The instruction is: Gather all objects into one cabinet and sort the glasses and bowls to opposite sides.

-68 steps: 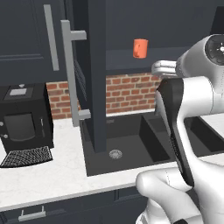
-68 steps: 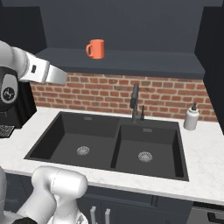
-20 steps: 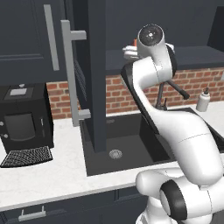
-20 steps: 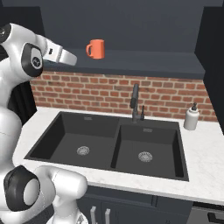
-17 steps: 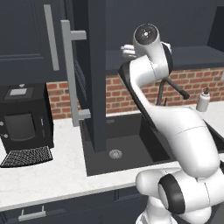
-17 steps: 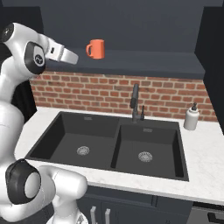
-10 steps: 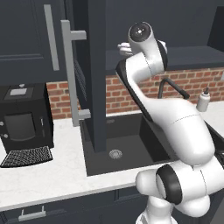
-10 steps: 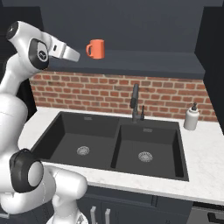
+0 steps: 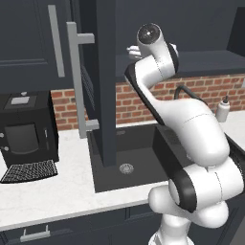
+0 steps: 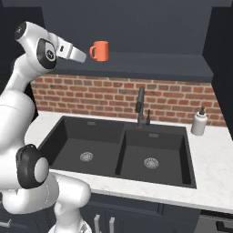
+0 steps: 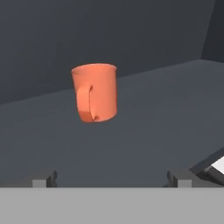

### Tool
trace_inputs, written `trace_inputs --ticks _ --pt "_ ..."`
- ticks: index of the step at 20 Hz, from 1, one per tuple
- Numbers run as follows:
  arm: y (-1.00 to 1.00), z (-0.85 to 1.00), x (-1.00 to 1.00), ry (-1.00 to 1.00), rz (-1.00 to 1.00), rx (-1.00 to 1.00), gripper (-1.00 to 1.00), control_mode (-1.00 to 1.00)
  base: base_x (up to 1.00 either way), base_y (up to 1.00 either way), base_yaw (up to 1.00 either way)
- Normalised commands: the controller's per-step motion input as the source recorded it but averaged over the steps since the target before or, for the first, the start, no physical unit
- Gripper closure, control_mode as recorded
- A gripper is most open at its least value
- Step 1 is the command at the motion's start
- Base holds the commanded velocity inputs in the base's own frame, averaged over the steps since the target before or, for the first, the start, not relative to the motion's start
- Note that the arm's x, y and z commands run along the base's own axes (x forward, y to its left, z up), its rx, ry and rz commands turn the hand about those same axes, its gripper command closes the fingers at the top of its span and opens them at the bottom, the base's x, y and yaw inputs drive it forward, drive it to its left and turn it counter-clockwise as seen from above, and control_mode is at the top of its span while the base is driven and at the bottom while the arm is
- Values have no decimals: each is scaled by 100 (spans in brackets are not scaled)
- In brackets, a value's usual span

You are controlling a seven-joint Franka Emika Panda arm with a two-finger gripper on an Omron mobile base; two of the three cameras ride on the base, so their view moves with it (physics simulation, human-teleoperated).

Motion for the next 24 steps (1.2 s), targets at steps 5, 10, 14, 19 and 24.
trace_inputs --ticks 5,10,14,19,24 --pt "0 -21 18 -6 0 -1 -100 -100 0 0 0" --pt "0 -1 32 0 0 0 -100 -100 0 0 0" --pt "0 0 32 0 0 0 -100 -100 0 0 0" --pt "0 0 27 0 0 0 -100 -100 0 0 0" --pt "0 0 22 0 0 0 -100 -100 0 0 0"
